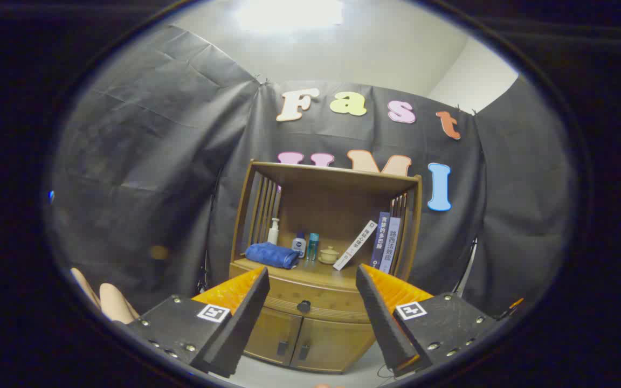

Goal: Pull open the drawer, take out the items inside it, and place them on the countertop above the cabinet.

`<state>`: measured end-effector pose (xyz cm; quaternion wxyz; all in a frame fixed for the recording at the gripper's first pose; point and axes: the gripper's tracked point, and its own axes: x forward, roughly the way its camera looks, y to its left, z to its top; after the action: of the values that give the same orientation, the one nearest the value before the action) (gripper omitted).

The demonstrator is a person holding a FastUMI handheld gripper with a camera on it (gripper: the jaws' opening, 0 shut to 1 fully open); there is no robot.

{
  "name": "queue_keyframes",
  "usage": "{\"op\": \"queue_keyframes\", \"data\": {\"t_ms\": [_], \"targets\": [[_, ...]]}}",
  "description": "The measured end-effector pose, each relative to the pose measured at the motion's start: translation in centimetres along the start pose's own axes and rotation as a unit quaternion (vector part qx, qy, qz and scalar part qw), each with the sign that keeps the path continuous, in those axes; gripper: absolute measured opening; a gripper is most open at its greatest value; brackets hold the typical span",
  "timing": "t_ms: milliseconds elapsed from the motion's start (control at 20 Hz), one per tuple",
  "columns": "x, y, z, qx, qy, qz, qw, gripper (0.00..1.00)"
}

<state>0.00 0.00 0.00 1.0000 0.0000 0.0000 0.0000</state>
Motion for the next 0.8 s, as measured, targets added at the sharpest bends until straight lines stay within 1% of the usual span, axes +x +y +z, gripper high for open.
{"op": "queue_keyframes", "data": {"t_ms": [150,400,800], "targets": [[-0.2,0.1,-0.1,-0.005,-0.002,-0.002,1.000,0.96],[-0.4,1.1,0.0,-0.009,-0.008,0.009,1.000,0.96],[-0.3,1.7,-0.5,-0.004,-0.007,0.014,1.000,0.96]]}}
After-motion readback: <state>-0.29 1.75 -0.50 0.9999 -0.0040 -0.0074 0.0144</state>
